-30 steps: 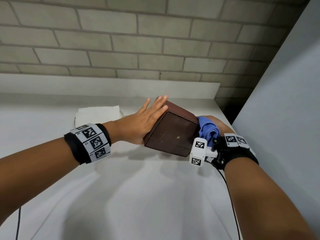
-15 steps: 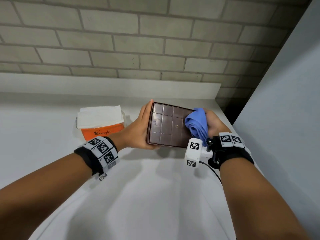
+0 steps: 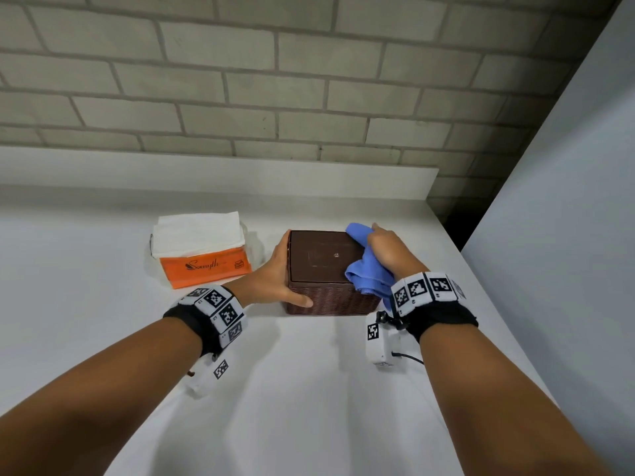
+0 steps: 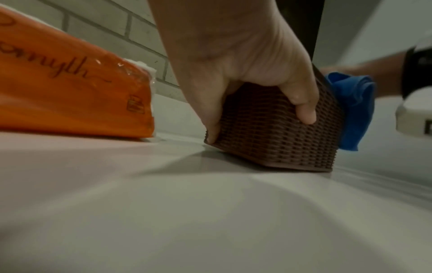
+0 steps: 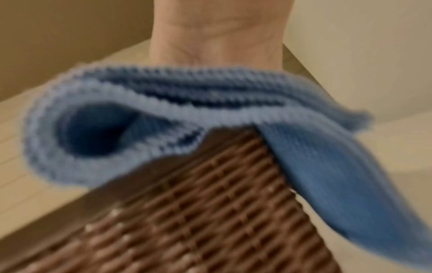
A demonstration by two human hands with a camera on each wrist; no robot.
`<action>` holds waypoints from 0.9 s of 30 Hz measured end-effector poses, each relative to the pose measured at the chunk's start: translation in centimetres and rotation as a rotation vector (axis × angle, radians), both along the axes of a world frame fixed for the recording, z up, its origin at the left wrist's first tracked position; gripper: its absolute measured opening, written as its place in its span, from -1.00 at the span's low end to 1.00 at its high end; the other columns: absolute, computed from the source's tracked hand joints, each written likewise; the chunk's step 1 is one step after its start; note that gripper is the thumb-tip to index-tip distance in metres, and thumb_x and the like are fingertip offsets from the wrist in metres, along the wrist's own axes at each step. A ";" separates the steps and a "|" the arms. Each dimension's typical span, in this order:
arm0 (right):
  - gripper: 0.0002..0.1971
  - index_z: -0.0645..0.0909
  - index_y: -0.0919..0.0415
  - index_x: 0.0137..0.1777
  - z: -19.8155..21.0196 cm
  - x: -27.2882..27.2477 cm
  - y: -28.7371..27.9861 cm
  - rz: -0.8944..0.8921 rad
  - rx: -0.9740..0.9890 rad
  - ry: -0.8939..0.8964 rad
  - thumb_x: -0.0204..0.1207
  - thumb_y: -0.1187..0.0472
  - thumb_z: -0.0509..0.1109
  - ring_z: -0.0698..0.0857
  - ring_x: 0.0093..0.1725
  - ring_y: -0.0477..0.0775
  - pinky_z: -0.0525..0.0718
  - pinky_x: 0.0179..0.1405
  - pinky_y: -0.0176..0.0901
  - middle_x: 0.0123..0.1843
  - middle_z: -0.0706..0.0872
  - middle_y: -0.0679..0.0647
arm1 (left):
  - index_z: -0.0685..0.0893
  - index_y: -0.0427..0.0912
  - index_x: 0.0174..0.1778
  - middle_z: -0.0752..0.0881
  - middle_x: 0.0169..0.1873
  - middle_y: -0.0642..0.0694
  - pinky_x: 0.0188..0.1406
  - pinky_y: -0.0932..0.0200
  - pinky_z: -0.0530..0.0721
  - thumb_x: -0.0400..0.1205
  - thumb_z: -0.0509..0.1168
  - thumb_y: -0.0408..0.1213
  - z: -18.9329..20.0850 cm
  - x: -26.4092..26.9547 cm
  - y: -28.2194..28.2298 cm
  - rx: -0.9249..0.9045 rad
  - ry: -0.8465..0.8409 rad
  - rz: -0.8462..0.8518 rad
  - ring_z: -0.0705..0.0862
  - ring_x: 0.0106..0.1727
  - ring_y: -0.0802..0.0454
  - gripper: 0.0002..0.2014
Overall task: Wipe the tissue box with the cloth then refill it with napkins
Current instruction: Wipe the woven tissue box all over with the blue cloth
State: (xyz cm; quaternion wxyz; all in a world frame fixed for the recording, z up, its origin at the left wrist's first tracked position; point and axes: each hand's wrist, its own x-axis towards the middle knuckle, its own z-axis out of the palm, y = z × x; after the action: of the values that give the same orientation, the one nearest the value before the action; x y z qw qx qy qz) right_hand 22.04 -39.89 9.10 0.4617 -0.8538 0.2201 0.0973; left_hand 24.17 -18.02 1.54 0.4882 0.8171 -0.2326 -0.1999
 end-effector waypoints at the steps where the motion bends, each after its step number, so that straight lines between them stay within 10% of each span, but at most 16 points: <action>1: -0.41 0.00 0.24 0.70 0.4 0.3 0.3 0.041 -0.117 0.051 0.68 0.32 0.03 0.20 0.66 0.32 0.32 0.53 0.01 0.70 0.11 0.30 | -0.41 0.12 0.61 0.22 0.58 -0.08 0.53 -0.10 0.43 0.06 0.67 -0.03 0.1 -0.1 0.0 0.000 0.025 -0.005 0.31 0.58 0.00 0.49; 8: -0.31 -0.23 0.28 0.70 -0.6 -0.7 2.2 0.201 -0.461 0.073 0.67 0.20 0.03 -0.25 0.70 0.31 -0.14 0.68 0.23 0.72 -0.27 0.25 | -0.45 0.05 0.61 0.26 0.55 -0.06 0.39 0.18 0.52 0.31 0.58 -0.52 -0.2 0.2 0.1 -0.039 0.123 -0.003 0.37 0.54 0.02 0.37; 16: -0.29 -0.27 0.30 0.69 -1.2 -4.0 8.4 0.378 -0.578 0.009 0.66 0.12 -0.01 -0.38 0.68 0.26 -0.32 0.66 0.20 0.72 -0.34 0.23 | -0.17 -0.16 0.63 0.36 0.43 0.01 0.12 0.55 0.52 0.25 0.58 -0.62 0.0 0.2 -0.1 -0.067 0.033 -0.035 0.47 0.36 0.37 0.23; 20: -0.33 -0.25 0.23 0.70 -1.4 -3.6 12.1 0.517 -0.590 -0.049 0.68 0.12 -0.04 -0.38 0.69 0.20 -0.33 0.67 0.16 0.72 -0.33 0.17 | 0.22 -0.27 0.57 0.41 0.48 -0.22 0.11 0.59 0.31 0.47 0.46 -0.12 1.4 -1.1 0.6 0.189 0.035 -0.010 0.45 0.41 0.30 -0.18; 22: -0.36 -0.22 0.21 0.71 -1.4 -2.5 12.2 0.535 -0.585 -0.078 0.69 0.10 -0.07 -0.35 0.70 0.17 -0.32 0.68 0.14 0.73 -0.29 0.14 | 0.48 -0.12 0.23 0.61 0.06 -0.12 -0.14 0.63 0.46 0.53 0.41 -0.47 1.3 -0.8 0.4 0.143 0.020 0.009 0.58 0.08 0.30 -0.60; 24: -0.37 -0.17 0.20 0.71 -1.5 -1.4 11.3 0.515 -0.583 -0.106 0.71 0.03 -0.11 -0.30 0.71 0.16 -0.28 0.68 0.14 0.74 -0.24 0.14 | 0.35 -0.19 0.28 0.50 0.05 0.10 -0.16 0.69 0.48 0.44 0.40 -0.70 0.8 -0.2 -0.2 0.041 -0.011 0.005 0.58 0.07 0.27 -0.41; 27: -0.38 -0.09 0.17 0.72 -1.8 0.1 9.6 0.479 -0.628 -0.147 0.72 -0.06 -0.15 -0.19 0.73 0.18 -0.20 0.69 0.17 0.75 -0.14 0.12 | -0.19 -0.20 0.58 0.21 0.37 0.24 0.10 0.73 0.41 0.28 0.59 -0.49 0.5 -0.1 -0.2 -0.115 0.014 -0.044 0.29 0.28 0.69 0.18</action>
State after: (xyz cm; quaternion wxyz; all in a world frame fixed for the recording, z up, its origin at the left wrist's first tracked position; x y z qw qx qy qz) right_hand 22.17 -30.28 7.33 0.1569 -0.9852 0.0004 0.0690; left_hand 24.06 -18.27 2.08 0.5316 0.7809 -0.2580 -0.2025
